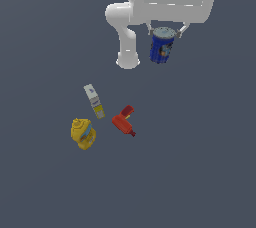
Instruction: Pick up a designated object from a clutter of objects.
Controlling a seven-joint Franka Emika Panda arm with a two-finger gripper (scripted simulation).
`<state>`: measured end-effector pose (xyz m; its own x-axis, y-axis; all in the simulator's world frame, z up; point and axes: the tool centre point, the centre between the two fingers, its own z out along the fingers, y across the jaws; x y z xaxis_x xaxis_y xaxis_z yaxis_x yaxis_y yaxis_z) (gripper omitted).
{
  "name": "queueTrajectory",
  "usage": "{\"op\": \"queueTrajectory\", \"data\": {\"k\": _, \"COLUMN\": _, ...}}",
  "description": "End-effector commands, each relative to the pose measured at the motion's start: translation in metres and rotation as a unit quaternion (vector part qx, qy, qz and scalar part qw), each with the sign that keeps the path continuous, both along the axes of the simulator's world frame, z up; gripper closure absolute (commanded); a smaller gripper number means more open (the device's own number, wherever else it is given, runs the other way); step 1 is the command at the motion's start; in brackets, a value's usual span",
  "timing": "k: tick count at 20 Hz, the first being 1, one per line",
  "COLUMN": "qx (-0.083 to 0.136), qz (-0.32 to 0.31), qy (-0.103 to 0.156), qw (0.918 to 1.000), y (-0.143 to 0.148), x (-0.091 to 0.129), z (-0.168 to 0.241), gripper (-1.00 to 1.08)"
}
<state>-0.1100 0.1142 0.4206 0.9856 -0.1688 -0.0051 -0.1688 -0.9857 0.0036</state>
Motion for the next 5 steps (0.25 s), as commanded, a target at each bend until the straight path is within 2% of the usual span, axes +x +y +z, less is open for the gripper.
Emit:
{"op": "queueTrajectory", "data": {"k": 1, "qx": 0.000, "qz": 0.000, "qy": -0.002, "qw": 1.0000, "y": 0.0001, "x": 0.0032, "z": 0.0069, "gripper": 1.08}}
{"op": "queueTrajectory", "data": {"k": 5, "qx": 0.000, "qz": 0.000, "qy": -0.002, "qw": 1.0000, "y": 0.0003, "x": 0.0048, "z": 0.0095, "gripper": 1.08}}
